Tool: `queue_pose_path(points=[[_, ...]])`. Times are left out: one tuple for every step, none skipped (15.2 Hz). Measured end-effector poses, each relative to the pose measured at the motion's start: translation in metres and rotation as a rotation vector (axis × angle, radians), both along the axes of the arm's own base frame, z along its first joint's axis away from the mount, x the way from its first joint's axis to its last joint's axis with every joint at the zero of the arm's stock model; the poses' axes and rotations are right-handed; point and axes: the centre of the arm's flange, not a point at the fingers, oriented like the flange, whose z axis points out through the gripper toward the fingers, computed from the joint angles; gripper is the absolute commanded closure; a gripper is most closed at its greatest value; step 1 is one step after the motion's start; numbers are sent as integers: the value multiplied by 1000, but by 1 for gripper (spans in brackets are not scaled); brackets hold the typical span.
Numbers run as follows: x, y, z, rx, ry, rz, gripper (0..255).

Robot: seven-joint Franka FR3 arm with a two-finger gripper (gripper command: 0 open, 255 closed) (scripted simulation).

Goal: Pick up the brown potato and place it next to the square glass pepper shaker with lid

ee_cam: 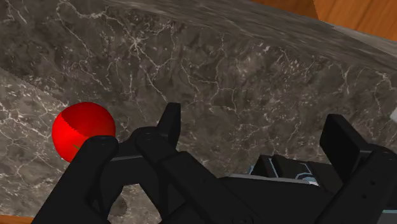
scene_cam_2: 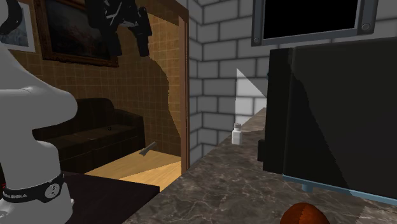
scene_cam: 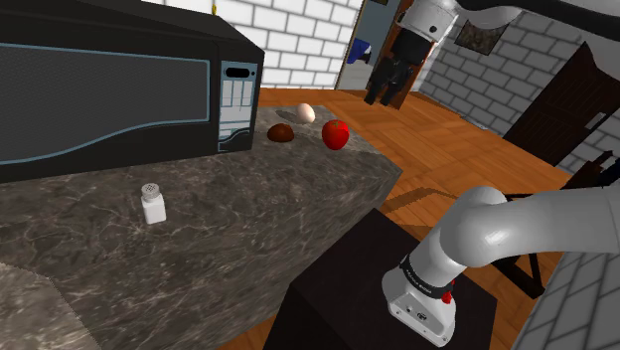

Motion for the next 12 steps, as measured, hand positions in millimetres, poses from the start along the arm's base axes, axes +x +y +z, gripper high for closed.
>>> queue_pose_path(points=[[0, 0, 0, 0, 0, 0, 0], [3, -2, -6, -7, -2, 18, 0], [8, -5, -11, -19, -7, 48, 0], [15, -10, -18, -32, -12, 82, 0], [22, -13, -27, -47, -17, 121, 0], [29, -16, -39, -62, -22, 161, 0], [39, -20, -50, -78, -28, 201, 0], [45, -22, -55, -94, -35, 242, 0], [52, -25, -62, -110, -41, 283, 0], [59, -28, -72, -126, -47, 324, 0], [68, -32, -80, -142, -54, 365, 0], [78, -33, -88, -158, -60, 407, 0]])
